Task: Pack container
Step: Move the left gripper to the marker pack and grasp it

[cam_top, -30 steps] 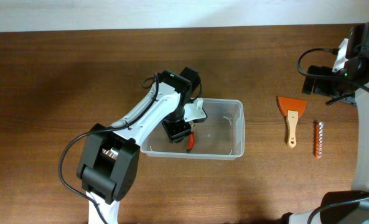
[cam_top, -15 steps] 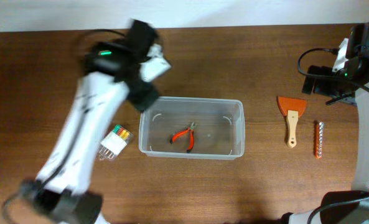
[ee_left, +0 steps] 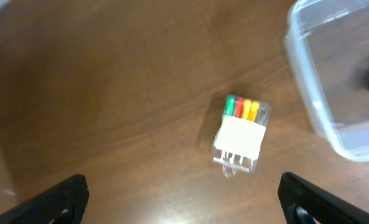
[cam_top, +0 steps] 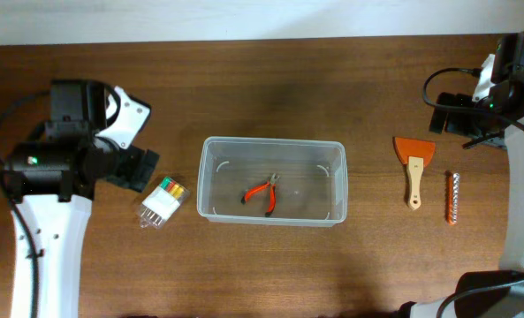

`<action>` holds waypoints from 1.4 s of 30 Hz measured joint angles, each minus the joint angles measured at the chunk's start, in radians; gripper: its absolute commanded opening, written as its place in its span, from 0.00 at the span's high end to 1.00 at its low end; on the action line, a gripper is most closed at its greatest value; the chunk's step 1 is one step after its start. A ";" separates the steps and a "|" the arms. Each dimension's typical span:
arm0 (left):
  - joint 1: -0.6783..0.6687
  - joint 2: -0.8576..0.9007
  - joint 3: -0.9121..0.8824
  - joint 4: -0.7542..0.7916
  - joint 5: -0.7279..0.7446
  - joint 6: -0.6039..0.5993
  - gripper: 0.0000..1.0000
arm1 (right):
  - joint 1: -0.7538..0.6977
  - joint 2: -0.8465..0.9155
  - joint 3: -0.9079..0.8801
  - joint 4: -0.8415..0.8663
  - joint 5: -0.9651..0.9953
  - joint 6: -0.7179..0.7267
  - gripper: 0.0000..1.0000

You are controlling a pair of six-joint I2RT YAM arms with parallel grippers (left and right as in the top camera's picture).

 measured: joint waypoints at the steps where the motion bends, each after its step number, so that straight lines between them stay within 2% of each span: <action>1: 0.016 0.000 -0.062 0.053 0.009 0.005 0.01 | 0.000 0.000 0.000 0.000 0.000 0.000 0.01; 6: 0.045 0.119 -0.270 0.217 0.063 0.067 0.01 | 0.000 0.000 0.000 0.002 0.000 0.001 0.01; 13: 0.045 0.329 -0.294 0.262 0.090 0.182 0.01 | 0.000 0.000 0.000 0.004 0.000 0.000 0.01; 19: 0.045 0.450 -0.294 0.272 0.100 0.211 0.01 | 0.000 0.000 0.000 0.004 0.000 0.000 0.01; 32: 0.045 0.487 -0.302 0.286 0.143 0.219 0.01 | 0.000 0.000 0.000 0.004 0.000 0.000 0.01; 42: 0.045 0.487 -0.396 0.362 0.148 0.218 0.01 | 0.000 0.000 0.000 0.004 0.000 0.000 0.01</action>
